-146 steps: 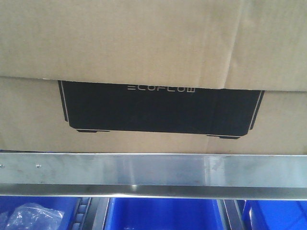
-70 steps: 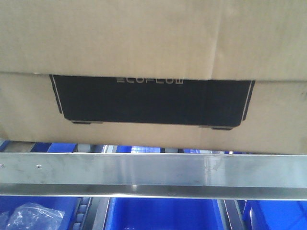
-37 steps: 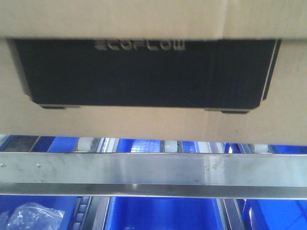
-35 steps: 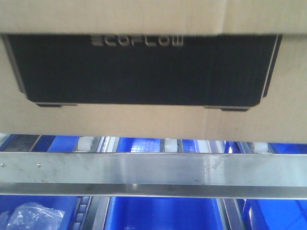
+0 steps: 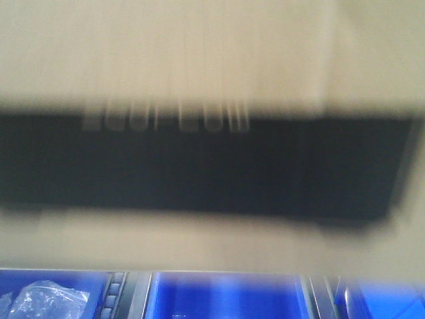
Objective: Grab box from left shelf to table start
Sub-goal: 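Lift the box with both grippers and pull it off the shelf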
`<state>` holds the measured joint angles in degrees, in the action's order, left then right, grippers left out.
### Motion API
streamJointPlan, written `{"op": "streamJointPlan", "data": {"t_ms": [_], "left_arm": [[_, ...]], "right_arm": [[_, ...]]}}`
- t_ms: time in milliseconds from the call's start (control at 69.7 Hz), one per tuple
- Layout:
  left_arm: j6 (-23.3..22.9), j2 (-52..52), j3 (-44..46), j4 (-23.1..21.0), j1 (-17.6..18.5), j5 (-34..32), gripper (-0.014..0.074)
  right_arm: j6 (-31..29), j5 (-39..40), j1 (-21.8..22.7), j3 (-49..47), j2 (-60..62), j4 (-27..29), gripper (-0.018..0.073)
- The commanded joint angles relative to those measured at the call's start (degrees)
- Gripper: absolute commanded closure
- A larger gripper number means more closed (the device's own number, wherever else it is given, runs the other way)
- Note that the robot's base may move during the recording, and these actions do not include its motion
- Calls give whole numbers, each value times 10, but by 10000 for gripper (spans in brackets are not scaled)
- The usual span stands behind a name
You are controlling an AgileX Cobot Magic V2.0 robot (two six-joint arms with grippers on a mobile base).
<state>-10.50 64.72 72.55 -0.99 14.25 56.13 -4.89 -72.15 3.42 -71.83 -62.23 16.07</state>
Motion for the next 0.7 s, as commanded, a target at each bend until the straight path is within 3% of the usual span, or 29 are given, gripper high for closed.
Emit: {"op": "streamJointPlan", "data": {"t_ms": [0,215,689], "left_arm": [[61,-59,-18,-43,8,-45,688],[61,-150,-83,-43,8,-58,688],[61,-281,-85,-42,8,-80,688]], "right_arm": [[-21,84,6,8,33,-6,502],[-21,87,6,55,96,15,502],[-21,115,6,53,213,53,502]]}}
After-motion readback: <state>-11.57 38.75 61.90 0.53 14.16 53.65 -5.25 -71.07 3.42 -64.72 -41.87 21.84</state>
